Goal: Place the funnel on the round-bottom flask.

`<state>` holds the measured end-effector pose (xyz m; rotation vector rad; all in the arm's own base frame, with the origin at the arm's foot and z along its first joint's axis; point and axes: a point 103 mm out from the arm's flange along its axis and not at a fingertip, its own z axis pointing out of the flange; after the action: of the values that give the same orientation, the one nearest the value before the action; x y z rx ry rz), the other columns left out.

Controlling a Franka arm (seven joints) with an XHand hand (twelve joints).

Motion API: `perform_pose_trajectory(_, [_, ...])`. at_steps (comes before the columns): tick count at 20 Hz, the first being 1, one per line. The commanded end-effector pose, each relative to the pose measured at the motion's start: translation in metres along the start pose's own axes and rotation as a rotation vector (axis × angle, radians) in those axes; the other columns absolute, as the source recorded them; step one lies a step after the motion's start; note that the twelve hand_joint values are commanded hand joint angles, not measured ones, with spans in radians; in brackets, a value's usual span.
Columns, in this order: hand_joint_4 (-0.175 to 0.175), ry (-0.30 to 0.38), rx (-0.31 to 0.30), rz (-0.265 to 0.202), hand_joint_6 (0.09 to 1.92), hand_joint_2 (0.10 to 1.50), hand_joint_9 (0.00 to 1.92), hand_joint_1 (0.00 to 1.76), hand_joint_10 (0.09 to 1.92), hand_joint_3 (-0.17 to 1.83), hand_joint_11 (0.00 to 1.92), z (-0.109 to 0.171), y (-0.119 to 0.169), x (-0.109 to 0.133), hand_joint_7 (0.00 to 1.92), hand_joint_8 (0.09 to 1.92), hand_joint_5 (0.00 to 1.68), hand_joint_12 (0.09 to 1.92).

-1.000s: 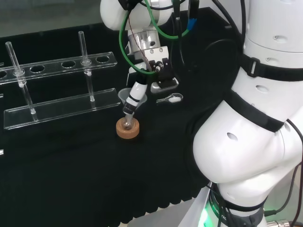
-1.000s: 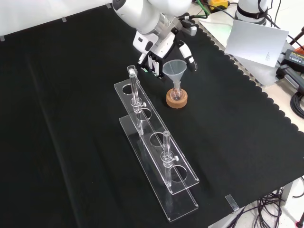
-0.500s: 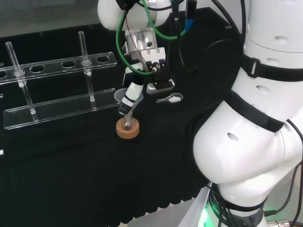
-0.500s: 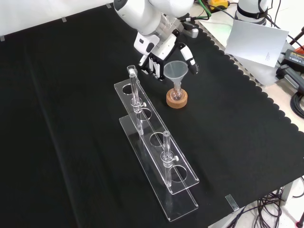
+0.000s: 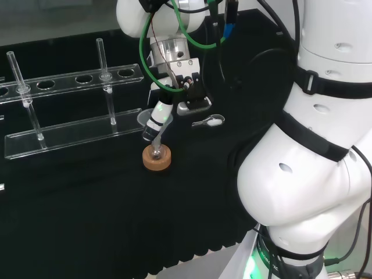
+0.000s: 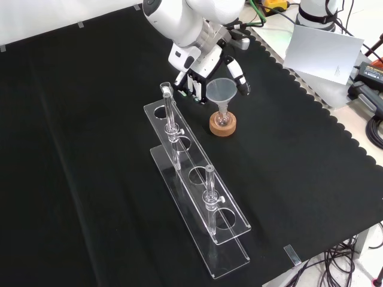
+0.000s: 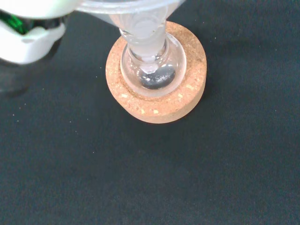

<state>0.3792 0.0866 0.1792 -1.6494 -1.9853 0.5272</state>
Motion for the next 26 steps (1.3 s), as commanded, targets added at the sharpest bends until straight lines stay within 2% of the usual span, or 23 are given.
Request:
perform_pose_trajectory(1, [0.116, 0.001, 0.004, 0.004, 0.57, 0.51, 0.80, 0.96, 0.36, 0.73, 0.00, 0.001, 0.001, 0.001, 1.26, 0.58, 1.02, 1.31])
perform_pose_trajectory(7, [0.117, 0.000, 0.017, 0.008, 0.57, 0.51, 0.80, 0.96, 0.36, 0.74, 0.00, 0.001, -0.002, -0.001, 1.25, 0.58, 1.02, 1.30])
perform_pose_trajectory(10, [0.087, 0.002, 0.027, 0.006, 0.59, 0.50, 0.74, 0.92, 0.36, 0.73, 0.00, -0.001, -0.004, -0.003, 1.11, 0.54, 0.86, 1.22])
perform_pose_trajectory(12, [0.051, -0.002, 0.028, 0.000, 0.54, 0.49, 0.67, 0.88, 0.38, 0.69, 0.00, -0.003, -0.005, -0.001, 0.99, 0.48, 0.68, 1.16])
perform_pose_trajectory(14, [0.035, -0.009, 0.026, -0.001, 0.47, 0.50, 0.61, 0.84, 0.42, 0.63, 0.00, -0.004, -0.006, 0.000, 0.89, 0.42, 0.60, 1.10])
perform_pose_trajectory(17, [0.024, -0.013, 0.021, -0.006, 0.35, 0.52, 0.55, 0.81, 0.49, 0.56, 0.00, -0.006, -0.007, 0.001, 0.81, 0.39, 0.57, 1.04])
perform_pose_trajectory(26, [0.011, -0.004, 0.015, -0.008, 0.17, 0.54, 0.49, 0.77, 0.55, 0.48, 0.00, -0.010, -0.012, 0.000, 0.72, 0.37, 0.54, 0.98])
